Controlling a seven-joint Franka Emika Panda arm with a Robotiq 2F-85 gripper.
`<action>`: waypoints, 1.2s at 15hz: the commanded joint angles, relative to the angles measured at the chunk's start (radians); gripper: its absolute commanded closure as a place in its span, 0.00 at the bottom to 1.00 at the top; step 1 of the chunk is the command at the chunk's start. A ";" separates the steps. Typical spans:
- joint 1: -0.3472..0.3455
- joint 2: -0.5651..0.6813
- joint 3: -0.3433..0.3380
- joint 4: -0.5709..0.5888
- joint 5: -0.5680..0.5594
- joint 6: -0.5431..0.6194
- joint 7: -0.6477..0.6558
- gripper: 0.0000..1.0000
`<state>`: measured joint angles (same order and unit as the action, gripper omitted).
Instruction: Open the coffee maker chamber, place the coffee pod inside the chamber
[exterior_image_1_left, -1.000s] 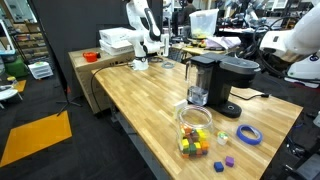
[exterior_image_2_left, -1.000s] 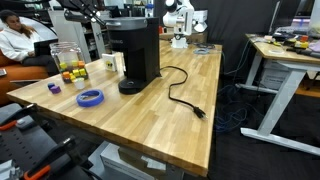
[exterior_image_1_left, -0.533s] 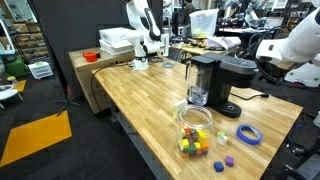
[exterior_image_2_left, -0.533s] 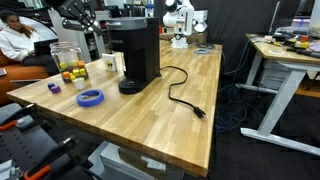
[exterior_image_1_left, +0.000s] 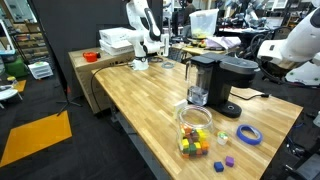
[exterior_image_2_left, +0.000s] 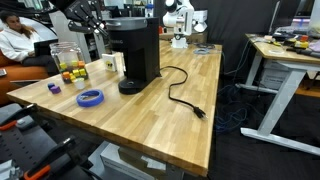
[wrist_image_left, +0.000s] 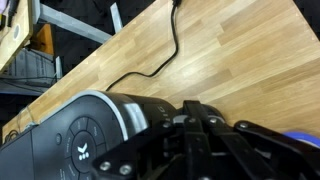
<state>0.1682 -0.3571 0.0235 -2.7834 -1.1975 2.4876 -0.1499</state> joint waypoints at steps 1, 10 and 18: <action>-0.028 0.001 -0.003 0.000 -0.032 0.049 -0.004 1.00; -0.048 -0.011 -0.011 0.004 -0.084 0.075 0.000 1.00; -0.043 0.007 -0.001 0.021 -0.089 0.096 0.009 1.00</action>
<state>0.1386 -0.3621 0.0154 -2.7738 -1.2658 2.5598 -0.1497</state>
